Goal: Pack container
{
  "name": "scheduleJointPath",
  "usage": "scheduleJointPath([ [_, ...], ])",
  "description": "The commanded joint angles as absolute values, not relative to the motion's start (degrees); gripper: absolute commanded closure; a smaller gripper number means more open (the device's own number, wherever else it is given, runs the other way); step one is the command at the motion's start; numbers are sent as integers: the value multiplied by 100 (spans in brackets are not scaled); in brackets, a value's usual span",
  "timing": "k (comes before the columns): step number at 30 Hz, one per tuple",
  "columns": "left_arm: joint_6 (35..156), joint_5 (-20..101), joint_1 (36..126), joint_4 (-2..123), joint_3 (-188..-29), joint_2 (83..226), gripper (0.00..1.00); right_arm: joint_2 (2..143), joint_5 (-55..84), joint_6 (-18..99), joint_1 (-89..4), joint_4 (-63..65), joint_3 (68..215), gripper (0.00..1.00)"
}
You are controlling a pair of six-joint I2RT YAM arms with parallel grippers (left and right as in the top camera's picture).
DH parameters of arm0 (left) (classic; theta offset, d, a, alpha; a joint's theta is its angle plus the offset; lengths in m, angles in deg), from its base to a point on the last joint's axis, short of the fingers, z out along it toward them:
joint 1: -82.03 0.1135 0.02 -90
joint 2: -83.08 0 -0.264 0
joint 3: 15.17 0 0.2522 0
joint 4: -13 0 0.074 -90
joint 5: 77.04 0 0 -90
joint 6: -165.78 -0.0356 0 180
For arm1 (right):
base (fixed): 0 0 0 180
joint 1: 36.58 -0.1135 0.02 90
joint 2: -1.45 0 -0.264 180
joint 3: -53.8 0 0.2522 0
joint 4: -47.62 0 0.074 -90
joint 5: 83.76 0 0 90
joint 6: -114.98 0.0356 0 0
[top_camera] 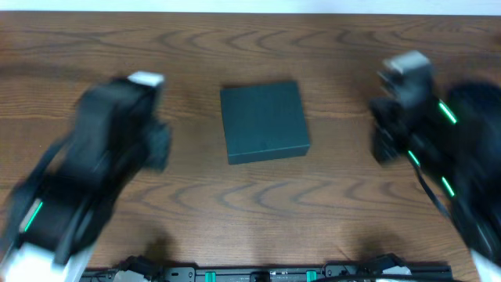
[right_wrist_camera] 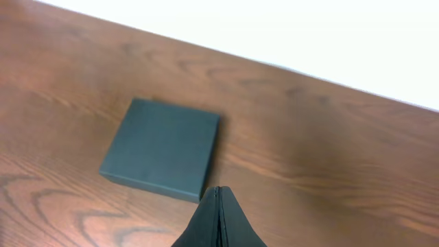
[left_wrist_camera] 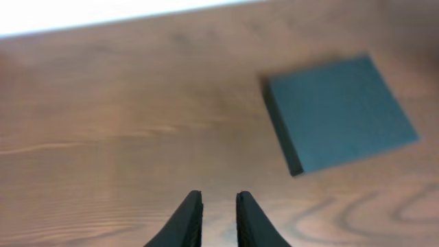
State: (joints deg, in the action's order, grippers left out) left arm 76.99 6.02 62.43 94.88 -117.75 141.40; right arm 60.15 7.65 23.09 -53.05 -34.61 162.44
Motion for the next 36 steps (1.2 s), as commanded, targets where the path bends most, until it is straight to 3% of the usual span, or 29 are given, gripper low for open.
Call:
scheduleJointPath([
  [1,7642,-294,6274,9724,-11764,13327,83,5243,299,2366,-5349,-3726,16250,99],
  [10,7645,-803,6272,11259,-11633,11782,83,3289,28,2512,-5349,-5402,16239,99],
  [13,7645,-1009,6272,11534,-11386,11544,71,2933,-383,2700,-5349,-5761,16226,98],
  [15,7649,-1170,6272,11648,-11128,11439,65,2804,-586,2790,-5349,-5861,16222,82],
  [16,7647,-1201,6272,11654,-10951,11393,61,2780,-628,2794,-5349,-5879,16222,63],
  [17,7651,-1199,6272,11641,-10778,11360,57,2780,-643,2794,-5349,-5876,16222,26],
  [18,7691,-1197,6272,11619,-10599,11338,51,2782,-645,2794,-5349,-5855,16213,1],
  [19,7717,-1194,6272,11582,-10407,11327,39,2782,-643,2794,-5349,-5802,16178,1],
  [20,7726,-1194,6272,11565,-10262,11330,0,2782,-643,2794,-5349,-5769,16156,1],
  [36,7730,-1192,6272,11521,-9803,11330,2,2784,-639,2792,-5349,-6038,16136,1],
])
